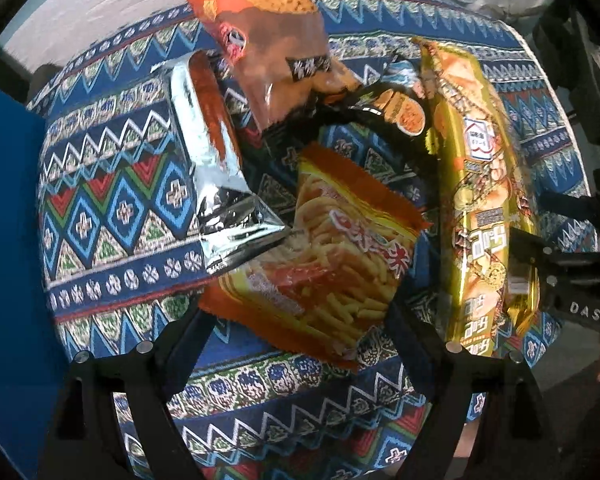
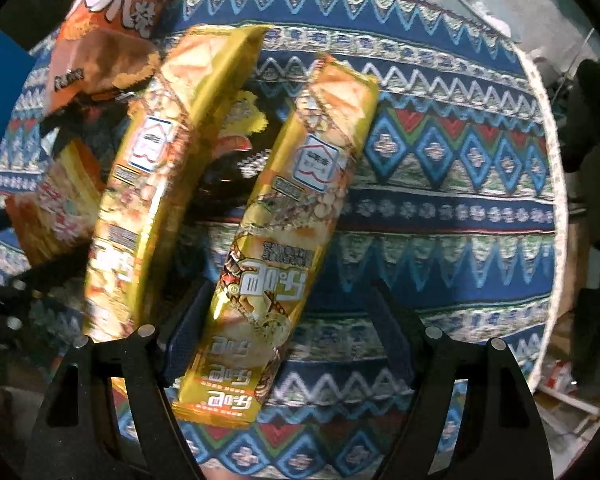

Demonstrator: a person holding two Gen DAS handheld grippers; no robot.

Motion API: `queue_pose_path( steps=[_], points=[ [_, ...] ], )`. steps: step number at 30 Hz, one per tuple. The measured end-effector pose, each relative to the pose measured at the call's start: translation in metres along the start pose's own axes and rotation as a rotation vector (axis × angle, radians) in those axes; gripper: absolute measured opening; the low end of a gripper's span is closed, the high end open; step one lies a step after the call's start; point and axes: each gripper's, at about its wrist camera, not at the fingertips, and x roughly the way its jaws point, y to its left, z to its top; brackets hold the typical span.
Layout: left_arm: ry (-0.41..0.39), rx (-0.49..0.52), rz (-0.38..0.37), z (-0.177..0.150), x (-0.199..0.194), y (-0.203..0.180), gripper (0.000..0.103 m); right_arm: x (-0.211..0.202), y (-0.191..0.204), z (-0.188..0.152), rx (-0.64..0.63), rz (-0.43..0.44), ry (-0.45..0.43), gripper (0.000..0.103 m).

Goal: Organize snacks
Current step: 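Grasp the red-orange crisp bag with the left gripper while the right grasps a yellow wafer bar, then lift both snacks and carry them over the cardboard box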

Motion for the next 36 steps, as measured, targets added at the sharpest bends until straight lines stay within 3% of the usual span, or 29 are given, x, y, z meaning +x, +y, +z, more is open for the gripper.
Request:
queue_pose_path(
  steps=[6,11,20,26,28,30,36],
  points=[
    [-0.011,0.064,-0.039,0.008,-0.002,0.001,0.087,0.0,-0.032,-0.011,0.057,0.009,0.004,0.078],
    [0.005,0.081,-0.054,0.013,0.002,-0.012,0.087,0.003,-0.052,-0.011,0.143,0.131,-0.033,0.078],
    [-0.005,0.118,-0.015,0.02,0.018,-0.038,0.087,0.019,-0.046,0.009,0.135,0.068,-0.105,0.076],
    [-0.019,0.078,-0.041,0.039,0.029,-0.035,0.087,0.025,-0.021,0.027,0.077,-0.005,-0.149,0.049],
    [-0.021,0.085,-0.06,0.039,0.03,-0.035,0.078,0.026,-0.013,0.03,0.068,-0.004,-0.146,0.031],
    [-0.034,0.124,-0.037,0.036,0.029,-0.04,0.064,0.028,-0.014,0.028,0.069,-0.004,-0.134,0.031],
    [-0.06,0.175,-0.022,0.013,0.016,-0.051,0.046,0.014,-0.022,0.02,0.088,0.031,-0.118,0.03]
  ],
)
